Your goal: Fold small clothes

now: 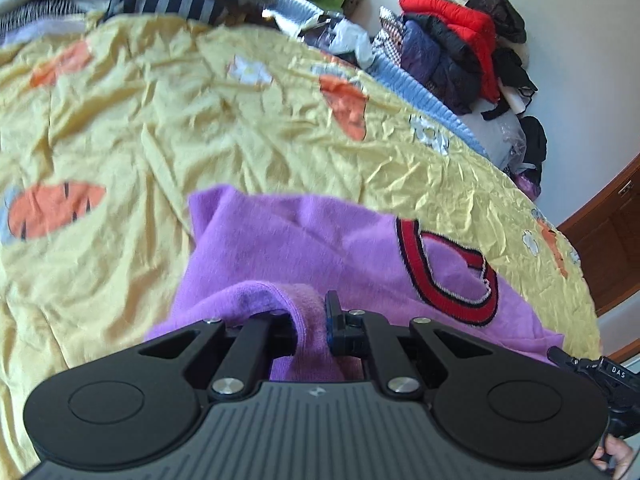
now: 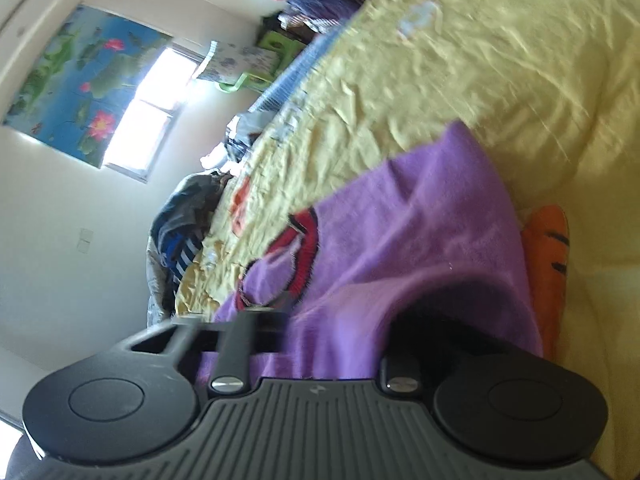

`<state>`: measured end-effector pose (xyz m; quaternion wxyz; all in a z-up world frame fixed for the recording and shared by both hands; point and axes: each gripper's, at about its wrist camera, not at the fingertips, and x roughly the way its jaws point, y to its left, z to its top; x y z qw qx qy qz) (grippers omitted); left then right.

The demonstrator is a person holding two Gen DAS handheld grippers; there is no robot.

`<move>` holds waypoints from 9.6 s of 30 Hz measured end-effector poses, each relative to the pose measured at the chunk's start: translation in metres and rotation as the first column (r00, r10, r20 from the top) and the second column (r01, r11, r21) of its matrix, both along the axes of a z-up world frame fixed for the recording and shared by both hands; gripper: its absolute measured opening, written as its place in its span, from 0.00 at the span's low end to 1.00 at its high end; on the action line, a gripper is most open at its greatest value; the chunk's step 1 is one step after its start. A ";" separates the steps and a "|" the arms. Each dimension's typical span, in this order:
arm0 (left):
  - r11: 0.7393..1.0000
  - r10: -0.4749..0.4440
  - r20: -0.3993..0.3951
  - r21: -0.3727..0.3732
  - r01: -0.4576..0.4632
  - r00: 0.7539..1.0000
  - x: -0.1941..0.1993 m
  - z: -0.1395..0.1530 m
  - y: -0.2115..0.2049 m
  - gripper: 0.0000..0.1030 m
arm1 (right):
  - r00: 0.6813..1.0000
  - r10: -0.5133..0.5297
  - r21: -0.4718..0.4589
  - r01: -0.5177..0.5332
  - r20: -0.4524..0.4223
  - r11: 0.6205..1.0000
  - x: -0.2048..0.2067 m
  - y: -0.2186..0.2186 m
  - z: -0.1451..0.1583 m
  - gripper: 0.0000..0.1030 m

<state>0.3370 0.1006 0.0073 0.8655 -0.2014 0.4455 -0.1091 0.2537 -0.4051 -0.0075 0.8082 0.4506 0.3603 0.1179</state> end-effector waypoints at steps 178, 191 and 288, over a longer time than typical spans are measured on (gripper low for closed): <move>0.910 -0.144 0.303 0.414 0.006 0.942 -0.165 -0.057 -0.032 1.00 | 0.968 0.228 -0.836 -0.036 0.109 0.548 -0.126 0.207 -0.007 1.00; 0.945 -0.077 0.359 0.325 -0.047 0.930 -0.153 0.004 0.039 1.00 | 0.944 0.264 -0.864 0.042 0.199 0.501 -0.152 0.235 0.006 1.00; 0.998 -0.050 0.106 -0.043 0.055 0.993 0.022 0.083 -0.145 0.12 | 0.911 0.127 -0.443 0.066 0.392 0.894 -0.131 0.158 0.060 0.11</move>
